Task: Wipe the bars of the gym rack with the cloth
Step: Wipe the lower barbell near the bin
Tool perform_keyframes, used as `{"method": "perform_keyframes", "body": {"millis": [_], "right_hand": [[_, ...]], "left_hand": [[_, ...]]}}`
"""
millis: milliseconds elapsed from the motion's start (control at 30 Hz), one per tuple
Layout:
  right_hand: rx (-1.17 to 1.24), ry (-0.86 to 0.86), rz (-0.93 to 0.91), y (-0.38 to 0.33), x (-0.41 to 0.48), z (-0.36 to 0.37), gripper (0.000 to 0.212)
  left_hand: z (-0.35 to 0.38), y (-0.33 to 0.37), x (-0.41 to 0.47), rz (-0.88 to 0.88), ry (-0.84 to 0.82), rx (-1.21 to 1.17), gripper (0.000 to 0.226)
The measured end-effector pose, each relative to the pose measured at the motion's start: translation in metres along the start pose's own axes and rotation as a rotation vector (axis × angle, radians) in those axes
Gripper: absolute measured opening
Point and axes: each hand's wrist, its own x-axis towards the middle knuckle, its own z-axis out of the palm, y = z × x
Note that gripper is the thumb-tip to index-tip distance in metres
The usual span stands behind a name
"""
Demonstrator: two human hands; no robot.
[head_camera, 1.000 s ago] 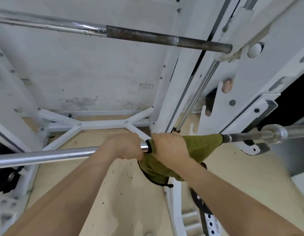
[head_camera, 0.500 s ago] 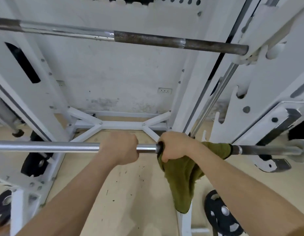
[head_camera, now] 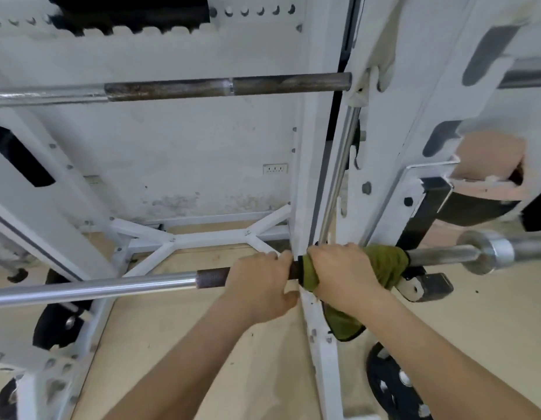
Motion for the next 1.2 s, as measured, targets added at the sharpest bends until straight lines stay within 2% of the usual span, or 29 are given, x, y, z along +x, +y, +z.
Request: {"method": "perform_keyframes", "body": {"millis": [67,133,200,267,300,333,400,500,567,633,700,733,833,900,967,1067,1133,1200], "right_hand": [[0.188,-0.027,-0.104,0.008,-0.007,-0.011,0.030],[0.487,-0.048,-0.028,0.037,-0.025,-0.026,0.040],[0.707,0.168,0.165,0.074,-0.050,-0.031,0.025],[0.679,0.434,0.435,0.116,-0.067,-0.026,0.009],[0.576,0.481,0.538,0.133,-0.071,-0.020,0.010],[0.456,0.482,0.576,0.146,-0.073,-0.014,0.012],[0.279,0.391,0.488,0.162,-0.071,-0.003,0.021],[0.220,0.095,0.290,0.170,-0.067,-0.002,0.041],[0.272,-0.016,0.246,0.174,-0.065,-0.012,0.033],[0.216,-0.019,0.235,0.179,-0.070,-0.014,0.029],[0.098,0.066,0.231,0.180,-0.080,-0.010,0.045],[0.024,0.108,0.248,0.183,-0.085,-0.007,0.056],[-0.084,0.096,0.419,0.208,-0.091,-0.005,0.089],[-0.008,-0.019,0.473,0.228,-0.089,-0.008,0.094],[0.021,-0.150,0.425,0.239,-0.086,-0.011,0.092],[0.048,-0.173,0.352,0.246,-0.083,-0.014,0.079],[0.081,-0.153,0.342,0.246,-0.083,-0.012,0.066],[0.145,-0.195,0.352,0.244,-0.081,-0.013,0.060]], "left_hand": [[-0.004,0.005,0.006,-0.049,-0.051,-0.091,0.049],[-0.015,0.005,0.012,-0.012,-0.061,-0.315,0.068],[-0.018,0.027,0.015,0.109,0.130,-0.244,0.072],[-0.005,0.066,0.025,0.224,0.308,-0.021,0.070],[0.007,0.082,0.035,0.231,0.303,0.073,0.072],[0.017,0.095,0.045,0.207,0.275,0.152,0.074],[0.023,0.110,0.066,0.145,0.242,0.226,0.062],[0.014,0.113,0.089,0.085,0.107,0.183,0.024],[0.013,0.108,0.102,0.077,-0.021,-0.013,0.023],[0.008,0.100,0.119,0.029,-0.322,-0.329,0.028],[0.003,0.094,0.128,-0.003,-0.551,-0.518,0.037],[0.002,0.092,0.128,-0.014,-0.593,-0.544,0.041],[0.004,0.095,0.120,0.021,-0.465,-0.470,0.033],[0.005,0.098,0.109,0.041,-0.316,-0.316,0.030],[0.004,0.100,0.096,0.060,-0.145,-0.104,0.024],[0.013,0.108,0.080,0.119,0.096,0.232,0.022],[0.011,0.113,0.074,0.156,0.166,0.244,0.027],[0.013,0.111,0.074,0.170,0.118,0.143,0.025]]}}
